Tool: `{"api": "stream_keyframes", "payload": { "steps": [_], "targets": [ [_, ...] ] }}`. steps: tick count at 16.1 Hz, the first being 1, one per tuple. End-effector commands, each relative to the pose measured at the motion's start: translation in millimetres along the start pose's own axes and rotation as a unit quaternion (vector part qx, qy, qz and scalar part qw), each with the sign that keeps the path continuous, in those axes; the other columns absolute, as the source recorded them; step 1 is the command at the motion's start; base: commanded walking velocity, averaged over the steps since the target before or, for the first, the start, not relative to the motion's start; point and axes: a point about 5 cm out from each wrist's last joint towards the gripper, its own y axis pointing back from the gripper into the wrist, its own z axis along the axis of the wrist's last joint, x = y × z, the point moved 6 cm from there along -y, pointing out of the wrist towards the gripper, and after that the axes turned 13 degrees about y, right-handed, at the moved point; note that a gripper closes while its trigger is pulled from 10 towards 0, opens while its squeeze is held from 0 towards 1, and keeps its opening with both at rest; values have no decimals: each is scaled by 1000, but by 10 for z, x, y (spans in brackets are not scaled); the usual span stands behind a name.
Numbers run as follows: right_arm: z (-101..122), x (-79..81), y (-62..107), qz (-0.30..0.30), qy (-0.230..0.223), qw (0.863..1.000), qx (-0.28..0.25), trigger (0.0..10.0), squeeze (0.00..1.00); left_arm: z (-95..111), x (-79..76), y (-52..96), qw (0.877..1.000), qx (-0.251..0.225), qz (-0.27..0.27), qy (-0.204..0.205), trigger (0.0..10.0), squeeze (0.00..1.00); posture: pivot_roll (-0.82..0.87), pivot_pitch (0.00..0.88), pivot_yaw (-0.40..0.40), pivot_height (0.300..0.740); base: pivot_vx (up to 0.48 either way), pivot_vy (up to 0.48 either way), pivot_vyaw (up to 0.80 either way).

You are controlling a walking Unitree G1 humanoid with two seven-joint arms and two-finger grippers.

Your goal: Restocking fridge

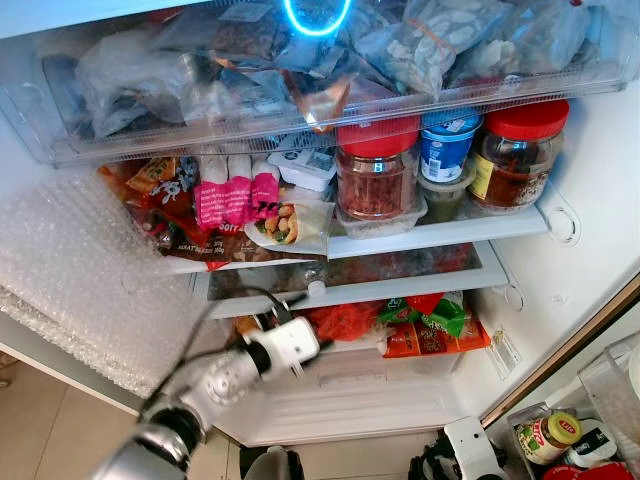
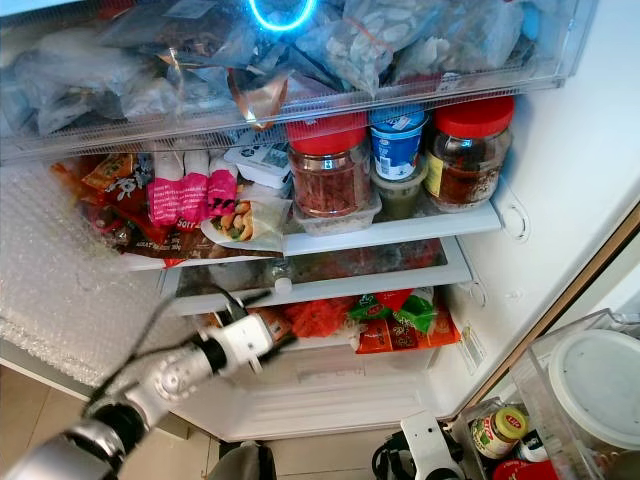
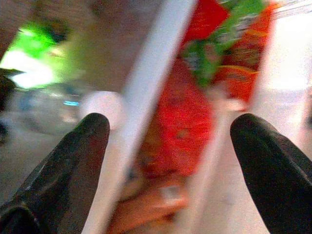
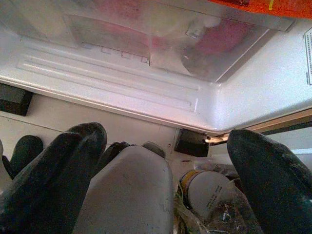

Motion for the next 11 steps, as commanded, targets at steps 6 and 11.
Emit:
{"api": "stream_keyframes", "payload": {
  "steps": [6,11],
  "targets": [
    [-762,433,303,66,8,990,122,10000,0,-221,79,54,991,43,47,115,10000,0,-148,120,125,643,0,0,0],
    [-773,425,309,66,14,990,123,10000,0,-253,170,10,979,56,84,175,10000,0,-159,131,119,643,0,0,0]
  ]
}}
